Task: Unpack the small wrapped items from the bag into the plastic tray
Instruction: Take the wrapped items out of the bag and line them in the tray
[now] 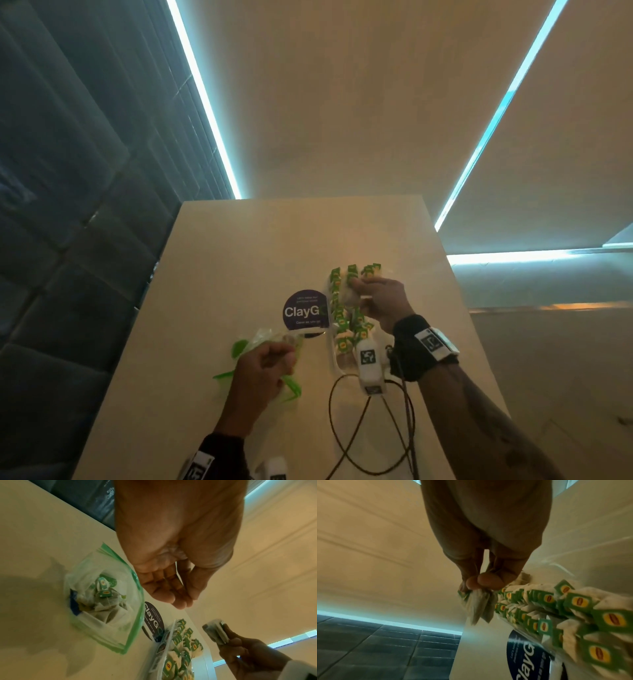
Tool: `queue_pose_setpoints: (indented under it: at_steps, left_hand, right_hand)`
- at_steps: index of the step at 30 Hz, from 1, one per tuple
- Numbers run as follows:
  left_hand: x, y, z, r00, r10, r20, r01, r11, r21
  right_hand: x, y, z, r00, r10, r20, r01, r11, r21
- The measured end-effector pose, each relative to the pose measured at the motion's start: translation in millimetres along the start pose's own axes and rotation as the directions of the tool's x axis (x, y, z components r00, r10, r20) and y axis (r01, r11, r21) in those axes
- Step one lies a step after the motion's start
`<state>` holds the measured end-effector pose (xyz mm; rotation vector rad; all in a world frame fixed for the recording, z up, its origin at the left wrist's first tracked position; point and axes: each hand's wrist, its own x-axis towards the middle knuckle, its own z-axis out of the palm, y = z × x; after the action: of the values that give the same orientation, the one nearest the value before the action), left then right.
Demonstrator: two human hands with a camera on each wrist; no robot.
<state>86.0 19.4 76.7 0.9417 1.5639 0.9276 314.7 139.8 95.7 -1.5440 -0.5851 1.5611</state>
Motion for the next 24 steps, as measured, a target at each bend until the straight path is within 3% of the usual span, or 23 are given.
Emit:
queue_pose_setpoints:
  at_steps: [3,6,8,9,11,14,16,20,24]
  left_hand:
    - [11,4,6,0.999,0.039,0.009,-0.039,0.999,0.033]
    - [20,10,11,0.997,0.072,0.022,-0.073,0.993,0.09]
    - [29,15,9,0.995,0.097,0.02,-0.099,0.986,0.131]
    - [35,19,4,0.994,0.112,0.011,-0.113,0.983,0.145]
    - [49,32,-11,0.989,0.143,-0.035,-0.136,0.98,0.147]
    - [62,51,-36,0.967,0.21,-0.147,-0.197,0.976,0.099]
    - [66,58,-48,0.951,0.236,-0.2,-0.227,0.972,0.064]
    - [64,52,-62,0.945,0.232,-0.232,-0.226,0.973,0.054]
    - [53,44,-78,0.95,0.199,-0.241,-0.183,0.979,0.085]
  right_hand:
    - [2,6,-2,0.967,0.176,0.186,-0.193,0.978,0.079]
    - [-3,8,-3,0.867,0.28,0.412,-0.333,0.941,0.06]
    - [-16,12,-2,0.809,0.291,0.51,-0.341,0.94,0.004]
    - [-24,16,-1,0.8,0.285,0.528,-0.317,0.948,-0.032]
    - [-43,25,-1,0.833,0.238,0.499,-0.225,0.97,-0.088]
    - [-70,44,-11,0.907,0.06,0.416,0.017,0.984,-0.18]
    - [-85,56,-21,0.906,-0.015,0.422,0.151,0.945,-0.292]
    - [-98,76,-45,0.874,0.066,0.481,0.175,0.881,-0.439]
    - [-93,85,-71,0.896,0.057,0.441,0.215,0.813,-0.541]
